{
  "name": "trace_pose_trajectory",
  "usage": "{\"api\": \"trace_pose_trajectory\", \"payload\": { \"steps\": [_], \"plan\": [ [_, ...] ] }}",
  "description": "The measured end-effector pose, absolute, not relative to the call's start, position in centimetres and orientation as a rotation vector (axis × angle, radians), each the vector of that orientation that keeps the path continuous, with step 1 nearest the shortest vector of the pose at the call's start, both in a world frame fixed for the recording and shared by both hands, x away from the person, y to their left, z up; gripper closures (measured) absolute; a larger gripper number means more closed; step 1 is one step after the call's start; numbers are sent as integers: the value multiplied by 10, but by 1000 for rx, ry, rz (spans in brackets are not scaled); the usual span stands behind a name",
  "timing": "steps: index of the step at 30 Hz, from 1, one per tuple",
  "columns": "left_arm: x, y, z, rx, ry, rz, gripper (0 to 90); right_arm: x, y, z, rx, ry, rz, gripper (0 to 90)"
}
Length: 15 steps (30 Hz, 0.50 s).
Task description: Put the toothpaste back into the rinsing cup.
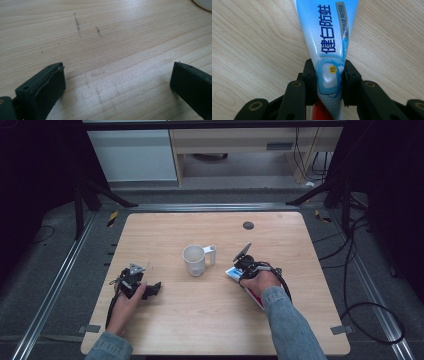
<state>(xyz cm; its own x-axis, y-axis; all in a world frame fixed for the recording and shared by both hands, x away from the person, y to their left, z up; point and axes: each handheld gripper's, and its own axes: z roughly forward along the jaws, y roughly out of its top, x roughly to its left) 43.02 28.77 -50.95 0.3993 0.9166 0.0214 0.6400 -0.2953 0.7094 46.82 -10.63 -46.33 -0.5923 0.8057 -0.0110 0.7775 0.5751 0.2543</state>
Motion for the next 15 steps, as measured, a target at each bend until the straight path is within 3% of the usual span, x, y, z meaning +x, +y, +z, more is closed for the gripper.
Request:
{"api": "trace_pose_trajectory", "payload": {
  "steps": [15],
  "plan": [
    [430, 288, -509, 2039, 1323, 576, 0, 461, -108, -459, 1335, 2659, 376, 723]
  ]
}}
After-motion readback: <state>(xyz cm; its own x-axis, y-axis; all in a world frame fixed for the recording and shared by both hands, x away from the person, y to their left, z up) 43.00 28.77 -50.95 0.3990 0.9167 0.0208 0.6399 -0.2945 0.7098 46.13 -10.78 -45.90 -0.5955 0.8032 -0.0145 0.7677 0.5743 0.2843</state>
